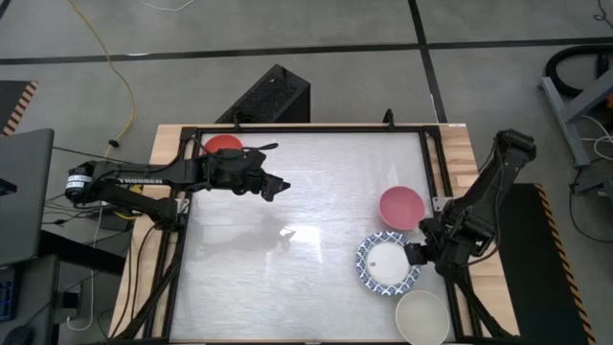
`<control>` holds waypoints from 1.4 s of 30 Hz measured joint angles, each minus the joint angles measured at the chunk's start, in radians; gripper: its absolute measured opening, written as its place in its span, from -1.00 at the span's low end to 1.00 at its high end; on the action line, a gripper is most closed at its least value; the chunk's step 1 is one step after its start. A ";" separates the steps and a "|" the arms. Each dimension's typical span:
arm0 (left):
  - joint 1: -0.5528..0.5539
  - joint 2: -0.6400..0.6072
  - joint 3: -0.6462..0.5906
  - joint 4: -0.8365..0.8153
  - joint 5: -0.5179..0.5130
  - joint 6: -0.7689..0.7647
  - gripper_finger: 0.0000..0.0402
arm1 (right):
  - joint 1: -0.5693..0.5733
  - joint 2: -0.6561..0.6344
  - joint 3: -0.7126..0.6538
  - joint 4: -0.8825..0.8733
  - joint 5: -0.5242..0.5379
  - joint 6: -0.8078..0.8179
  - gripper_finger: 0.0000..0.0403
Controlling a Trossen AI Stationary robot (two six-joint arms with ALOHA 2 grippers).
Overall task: Nest bowls inside each other by size order
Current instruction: Stack the left blue bowl on top of the right blue bowl, then stack the white bowl on top of the blue bowl
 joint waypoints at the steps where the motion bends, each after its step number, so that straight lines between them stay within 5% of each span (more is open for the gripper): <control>1: 0.000 0.000 0.000 0.000 0.000 0.004 0.09 | 0.000 -0.005 0.000 -0.009 -0.015 0.002 -0.15; 9: 0.000 0.000 0.000 0.000 0.008 0.006 0.09 | 0.001 -0.013 0.000 -0.063 -0.129 0.029 -0.14; 19: 0.000 0.000 0.000 0.000 0.034 0.040 0.09 | 0.082 -0.029 0.038 0.067 -0.173 -0.183 -0.15; 26: 0.000 0.000 0.000 0.000 0.029 0.067 0.09 | 0.141 0.050 0.038 0.083 -0.264 -0.207 -0.18; 42: 0.000 0.000 0.000 0.000 0.024 0.067 0.09 | 0.153 0.224 0.038 0.233 -0.292 -0.278 -0.19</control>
